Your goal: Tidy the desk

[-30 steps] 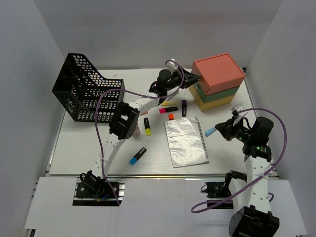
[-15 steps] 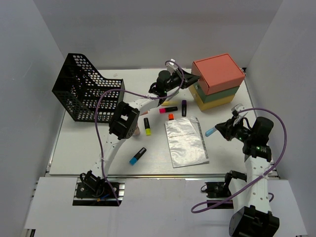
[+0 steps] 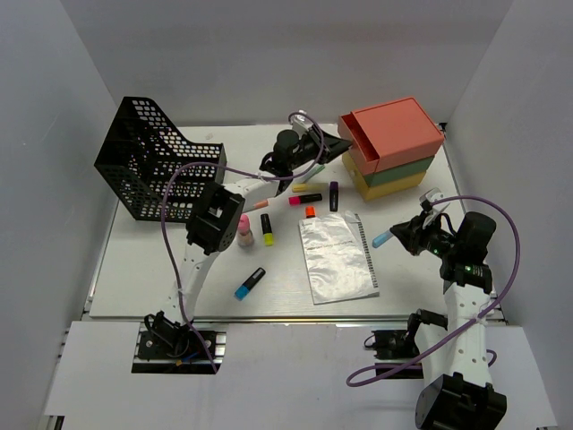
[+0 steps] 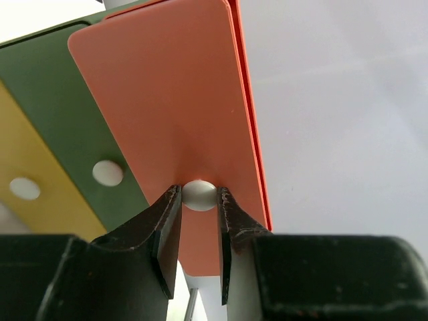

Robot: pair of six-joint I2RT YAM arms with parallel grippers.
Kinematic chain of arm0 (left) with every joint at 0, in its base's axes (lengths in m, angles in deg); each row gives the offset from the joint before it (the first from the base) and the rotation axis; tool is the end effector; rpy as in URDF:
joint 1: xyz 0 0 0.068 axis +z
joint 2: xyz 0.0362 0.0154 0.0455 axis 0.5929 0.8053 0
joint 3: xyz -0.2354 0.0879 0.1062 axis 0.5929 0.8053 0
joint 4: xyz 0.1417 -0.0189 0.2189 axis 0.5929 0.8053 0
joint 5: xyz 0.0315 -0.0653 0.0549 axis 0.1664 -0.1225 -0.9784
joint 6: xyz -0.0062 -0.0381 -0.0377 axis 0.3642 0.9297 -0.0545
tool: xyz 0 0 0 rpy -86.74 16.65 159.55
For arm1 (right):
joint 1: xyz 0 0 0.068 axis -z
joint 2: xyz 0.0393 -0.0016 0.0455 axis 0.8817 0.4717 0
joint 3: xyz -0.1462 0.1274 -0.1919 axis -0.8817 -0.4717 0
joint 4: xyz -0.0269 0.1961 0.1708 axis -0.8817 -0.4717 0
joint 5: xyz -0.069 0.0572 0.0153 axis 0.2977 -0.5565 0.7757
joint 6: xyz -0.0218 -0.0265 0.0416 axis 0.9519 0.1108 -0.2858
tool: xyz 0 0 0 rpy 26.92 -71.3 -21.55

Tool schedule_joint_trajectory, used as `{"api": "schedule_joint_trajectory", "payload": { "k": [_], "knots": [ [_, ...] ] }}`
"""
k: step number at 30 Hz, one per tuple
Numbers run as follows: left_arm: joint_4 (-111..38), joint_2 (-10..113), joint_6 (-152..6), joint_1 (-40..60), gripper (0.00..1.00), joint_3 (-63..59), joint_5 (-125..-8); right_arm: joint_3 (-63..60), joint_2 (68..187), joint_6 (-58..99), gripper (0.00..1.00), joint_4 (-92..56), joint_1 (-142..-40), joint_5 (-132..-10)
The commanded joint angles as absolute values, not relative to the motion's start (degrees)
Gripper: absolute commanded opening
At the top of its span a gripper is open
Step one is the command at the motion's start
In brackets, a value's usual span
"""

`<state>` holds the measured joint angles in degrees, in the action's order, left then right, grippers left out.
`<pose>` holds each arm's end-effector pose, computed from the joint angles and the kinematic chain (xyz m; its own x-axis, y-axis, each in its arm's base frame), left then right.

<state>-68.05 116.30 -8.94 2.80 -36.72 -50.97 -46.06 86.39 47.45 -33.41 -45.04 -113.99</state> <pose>0.4645 -0.3254 0.2001 -0.8147 -0.5249 -0.2463 0.2106 0.1279 -0.9692 0.1571 -0.0186 0.2633 -0.2100 -0.1641 -0.9638 -0.6005 0.7996 -0.0053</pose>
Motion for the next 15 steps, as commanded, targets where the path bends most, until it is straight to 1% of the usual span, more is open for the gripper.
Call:
{"api": "schedule_joint_trajectory", "payload": {
  "k": [1,8,10,11,12,13,14,15],
  "knots": [
    [-68.28,111.01,-9.70,3.75,0.22,-33.00,-49.84,-46.92,86.45,48.51,0.18,-31.57,-44.89,-113.70],
    [-70.31,107.58,-9.70,4.28,0.22,-27.10,-49.67,-47.01,86.63,48.78,0.18,-31.57,-44.89,-113.70],
    [-70.31,106.96,-9.78,4.80,0.22,-26.05,-49.49,-47.10,86.63,48.87,0.18,-31.49,-44.98,-113.61],
    [-70.39,106.53,-9.87,4.81,0.24,-25.87,-49.40,-47.10,86.72,48.87,0.18,-31.57,-44.89,-113.70],
    [-70.57,106.26,-9.87,4.81,0.28,-25.61,-49.23,-47.10,86.72,48.95,0.19,-31.57,-44.98,-113.70],
    [-70.57,106.17,-9.87,4.81,0.35,-25.26,-49.14,-47.10,86.72,48.95,0.19,-31.57,-44.89,-113.61],
    [-70.48,105.65,-10.05,5.33,0.45,-25.17,-49.14,-47.10,86.72,49.30,0.20,-31.75,-45.07,-113.78],
    [-70.48,105.64,-10.05,5.33,0.62,-25.08,-48.96,-47.10,86.81,49.48,0.23,-31.84,-44.98,-113.87]
  ]
}}
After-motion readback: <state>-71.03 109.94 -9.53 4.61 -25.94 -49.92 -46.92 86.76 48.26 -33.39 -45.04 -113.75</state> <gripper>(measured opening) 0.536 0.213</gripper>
